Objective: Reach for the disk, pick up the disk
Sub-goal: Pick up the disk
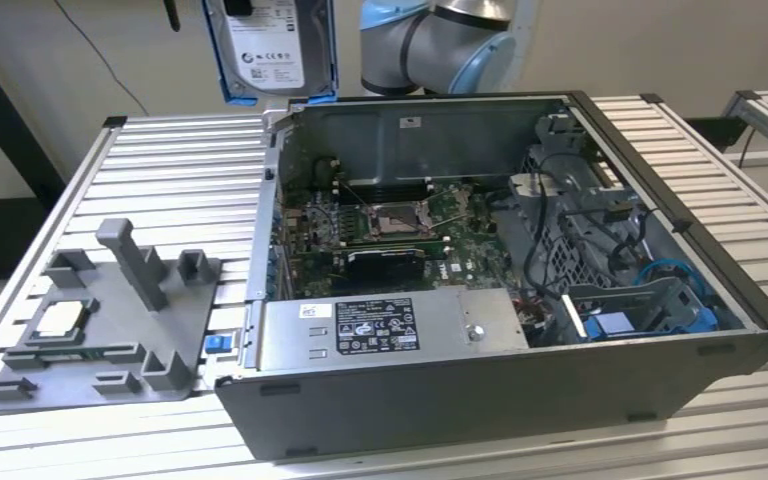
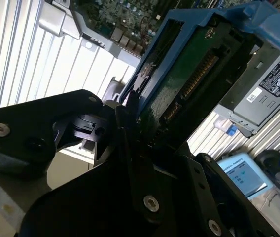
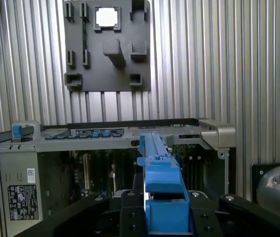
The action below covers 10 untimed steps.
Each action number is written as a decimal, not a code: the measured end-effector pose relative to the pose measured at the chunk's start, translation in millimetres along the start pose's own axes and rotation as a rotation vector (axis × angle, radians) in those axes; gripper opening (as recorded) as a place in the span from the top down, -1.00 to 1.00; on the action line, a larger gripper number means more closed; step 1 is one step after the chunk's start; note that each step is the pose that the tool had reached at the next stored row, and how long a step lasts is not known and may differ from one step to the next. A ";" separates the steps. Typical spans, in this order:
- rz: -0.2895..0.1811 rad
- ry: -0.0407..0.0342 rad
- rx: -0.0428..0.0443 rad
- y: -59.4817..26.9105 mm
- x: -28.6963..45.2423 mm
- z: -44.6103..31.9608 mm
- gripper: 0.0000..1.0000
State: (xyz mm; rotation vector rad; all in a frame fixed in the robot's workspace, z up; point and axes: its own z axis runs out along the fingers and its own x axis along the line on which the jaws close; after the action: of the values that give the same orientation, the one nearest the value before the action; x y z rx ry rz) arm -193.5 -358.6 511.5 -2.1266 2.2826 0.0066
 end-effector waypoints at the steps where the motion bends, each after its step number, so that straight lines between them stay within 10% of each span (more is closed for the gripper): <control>1: 0.000 0.0000 -0.0001 -0.1 0.0 0.0 1.00; 10: 0.000 0.0000 -0.0001 -4.5 -0.3 0.0 1.00</control>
State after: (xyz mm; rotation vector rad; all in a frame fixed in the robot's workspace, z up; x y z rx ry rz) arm -189.0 -358.6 511.5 -2.1267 2.2825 0.0066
